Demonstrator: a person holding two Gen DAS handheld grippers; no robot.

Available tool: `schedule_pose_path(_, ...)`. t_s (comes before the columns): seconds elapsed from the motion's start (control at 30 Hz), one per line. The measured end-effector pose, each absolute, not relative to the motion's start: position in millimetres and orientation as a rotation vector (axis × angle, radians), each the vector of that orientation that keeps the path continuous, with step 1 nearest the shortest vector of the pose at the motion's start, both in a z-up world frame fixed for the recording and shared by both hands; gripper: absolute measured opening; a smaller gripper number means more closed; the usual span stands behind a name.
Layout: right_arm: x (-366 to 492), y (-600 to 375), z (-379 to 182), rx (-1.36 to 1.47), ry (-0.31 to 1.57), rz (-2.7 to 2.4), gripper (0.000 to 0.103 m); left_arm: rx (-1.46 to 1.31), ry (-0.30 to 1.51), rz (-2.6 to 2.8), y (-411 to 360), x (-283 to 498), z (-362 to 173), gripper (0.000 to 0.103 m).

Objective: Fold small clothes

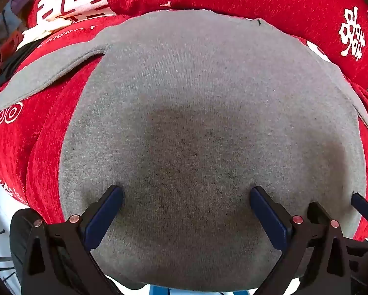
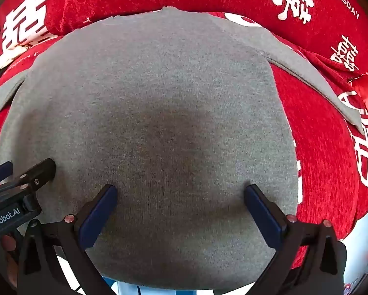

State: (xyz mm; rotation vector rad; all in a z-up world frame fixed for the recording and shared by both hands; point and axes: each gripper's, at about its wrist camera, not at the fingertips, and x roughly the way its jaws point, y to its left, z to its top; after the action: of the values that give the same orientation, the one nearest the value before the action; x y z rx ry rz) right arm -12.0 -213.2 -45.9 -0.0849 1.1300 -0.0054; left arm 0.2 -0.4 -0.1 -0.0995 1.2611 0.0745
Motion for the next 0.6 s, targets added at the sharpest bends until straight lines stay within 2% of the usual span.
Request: schedule_pose_path(0.6,-10.5,-213.8,-47.0,-0.088,1.128,0.001,0.103,-0.098,1.29,0.083,4.5,0.9,-3.8,0.103)
